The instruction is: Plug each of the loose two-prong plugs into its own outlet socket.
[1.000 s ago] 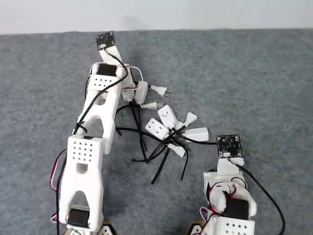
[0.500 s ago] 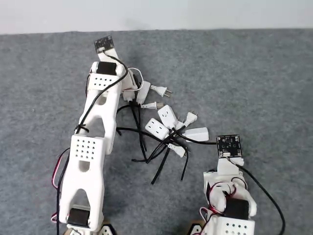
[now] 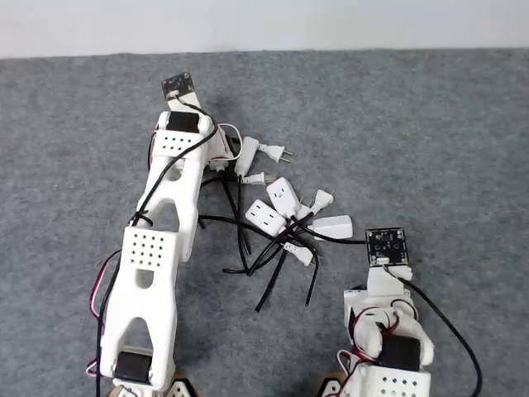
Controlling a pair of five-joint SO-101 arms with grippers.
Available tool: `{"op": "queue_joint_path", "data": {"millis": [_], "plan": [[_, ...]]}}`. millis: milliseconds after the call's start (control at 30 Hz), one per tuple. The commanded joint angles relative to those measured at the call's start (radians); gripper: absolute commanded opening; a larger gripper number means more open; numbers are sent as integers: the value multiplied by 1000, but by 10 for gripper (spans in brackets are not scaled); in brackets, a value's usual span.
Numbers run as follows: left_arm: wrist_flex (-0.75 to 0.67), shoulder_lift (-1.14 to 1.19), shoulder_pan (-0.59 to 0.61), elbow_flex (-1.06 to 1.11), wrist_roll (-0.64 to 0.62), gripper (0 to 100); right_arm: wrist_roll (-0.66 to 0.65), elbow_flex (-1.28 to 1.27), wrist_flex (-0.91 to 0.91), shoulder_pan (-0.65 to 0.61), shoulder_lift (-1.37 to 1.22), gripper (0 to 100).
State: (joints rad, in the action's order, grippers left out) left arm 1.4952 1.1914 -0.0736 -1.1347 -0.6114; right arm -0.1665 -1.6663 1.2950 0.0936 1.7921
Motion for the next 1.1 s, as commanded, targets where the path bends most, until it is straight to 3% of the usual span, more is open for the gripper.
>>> {"op": "queue_joint_path", "data": {"millis": [0, 67, 267, 367, 467, 567, 833, 1067], "plan": [[-49, -11, -9, -42, 71, 99, 2, -17, 4, 13, 10, 39], [-74, -11, -11, -38, 130, 9, 2, -17, 4, 13, 10, 39], [-40, -20, -11, -44, 140, 12, 2, -17, 1, 13, 10, 39], [52, -35, -15, -81, 129, 12, 2, -17, -1, 13, 10, 39], [239, -61, -37, -157, 37, 12, 2, -17, -1, 13, 10, 39], [269, -78, -38, -154, -14, 12, 2, -17, -1, 13, 10, 39], [267, -362, -23, 154, 11, 12, 2, -17, -1, 13, 10, 39], [166, -749, -32, 731, 40, 12, 3, -17, -1, 13, 10, 39]]}}
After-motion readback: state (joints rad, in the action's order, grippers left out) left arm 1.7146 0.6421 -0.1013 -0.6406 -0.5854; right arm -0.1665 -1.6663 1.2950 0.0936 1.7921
